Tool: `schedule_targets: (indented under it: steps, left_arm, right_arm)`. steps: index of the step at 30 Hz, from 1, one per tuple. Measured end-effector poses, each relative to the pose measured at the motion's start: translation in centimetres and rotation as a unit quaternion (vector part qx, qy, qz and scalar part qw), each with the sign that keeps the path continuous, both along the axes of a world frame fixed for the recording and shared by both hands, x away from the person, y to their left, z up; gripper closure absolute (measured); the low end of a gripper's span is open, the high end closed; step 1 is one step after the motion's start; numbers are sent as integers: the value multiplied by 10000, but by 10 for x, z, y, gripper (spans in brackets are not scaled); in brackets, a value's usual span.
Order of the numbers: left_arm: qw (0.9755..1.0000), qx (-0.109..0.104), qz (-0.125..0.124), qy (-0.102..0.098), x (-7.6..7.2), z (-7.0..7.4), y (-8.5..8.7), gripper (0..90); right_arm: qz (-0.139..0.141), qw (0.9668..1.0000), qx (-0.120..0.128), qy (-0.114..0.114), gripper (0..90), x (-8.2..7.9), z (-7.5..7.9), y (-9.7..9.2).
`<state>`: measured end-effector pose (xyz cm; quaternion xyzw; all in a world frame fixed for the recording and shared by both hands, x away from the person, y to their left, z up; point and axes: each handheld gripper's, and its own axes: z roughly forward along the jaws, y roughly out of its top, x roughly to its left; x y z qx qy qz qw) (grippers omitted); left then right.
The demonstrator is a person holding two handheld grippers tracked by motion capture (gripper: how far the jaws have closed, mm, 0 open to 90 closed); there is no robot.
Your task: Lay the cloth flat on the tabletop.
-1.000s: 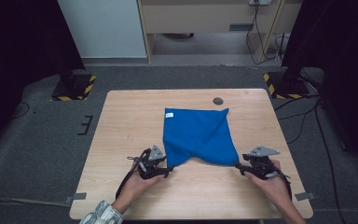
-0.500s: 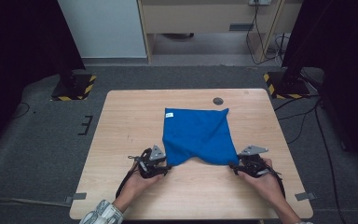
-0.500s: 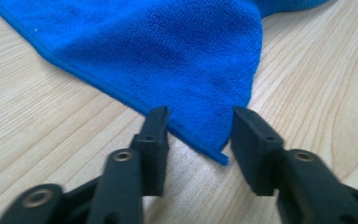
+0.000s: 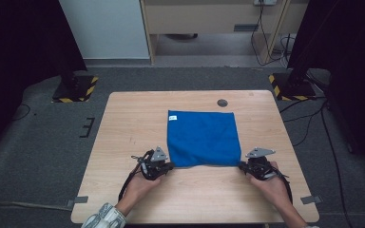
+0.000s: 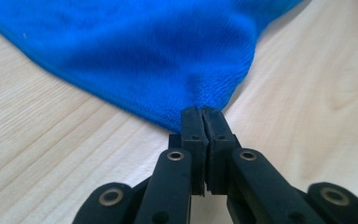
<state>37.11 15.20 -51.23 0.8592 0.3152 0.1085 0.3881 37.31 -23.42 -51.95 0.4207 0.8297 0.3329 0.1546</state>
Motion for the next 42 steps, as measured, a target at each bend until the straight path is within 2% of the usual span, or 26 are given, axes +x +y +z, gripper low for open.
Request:
schedule_targets:
  steps: [4, 6, 10, 12, 13, 15, 17, 22, 23, 24, 26, 27, 29, 31, 34, 37, 42]
  left_arm:
    - [9998, -20, -131, 131, -13, 7, -5, 885]
    - [9996, 74, -222, 154, -19, 8, -9, 886]
    - [9991, 164, -290, 258, -28, 8, -13, 886]
    - [9990, 170, -282, 296, -30, 8, -12, 886]
    - [9990, 177, -272, 320, -31, 9, -10, 886]
    - [9988, 108, -231, 423, -33, 9, -7, 886]
    - [9986, 150, -222, 463, -35, 9, -3, 885]
    - [9981, 170, -192, 557, -35, 6, 4, 875]
    - [9981, 183, -173, 560, -35, 6, 4, 826]
    - [9985, 145, -62, 520, -35, 6, 5, 722]
    - [9994, 122, 92, 312, -33, 8, 8, 476]
    - [9996, 76, 185, 191, -32, 11, 10, 416]
    - [9998, -81, 189, 18, -27, 18, 14, 371]
    - [9995, -217, 231, -57, -18, 24, 17, 301]
    - [9984, -463, 321, -64, 0, 29, 21, 212]
    - [9979, -529, 386, -20, 20, 31, 22, 172]
    - [9973, -539, 500, -19, 35, 34, 22, 150]
  right_arm:
    - [40, 10000, 24, 63, 859, -15, 8, -9]
    - [47, 9998, 14, 176, 856, -23, 9, -14]
    - [108, 9996, -82, 229, 825, -34, 8, -17]
    - [156, 9996, -29, 248, 748, -36, 9, -17]
    - [173, 9996, -29, 214, 668, -37, 10, -17]
    - [152, 9998, 30, 100, 529, -38, 12, -17]
    - [163, 9998, 98, -53, 413, -39, 16, -16]
    - [151, 9995, 125, -256, 251, -39, 22, -10]
    - [173, 9993, 126, -308, 217, -38, 22, -8]
    - [176, 9992, 123, -334, 197, -38, 23, -6]
    - [255, 9990, 129, -340, 145, -36, 24, -1]
    - [301, 9988, 142, -363, 136, -35, 25, 2]
    - [398, 9982, 178, -413, 111, -33, 25, 8]
    - [520, 9974, 193, -457, 113, -30, 25, 16]
    - [656, 9969, 183, -383, 117, -24, 22, 28]
    - [781, 9961, 196, -363, 127, -17, 21, 42]
    - [865, 9950, 350, -346, 153, -10, 23, 61]
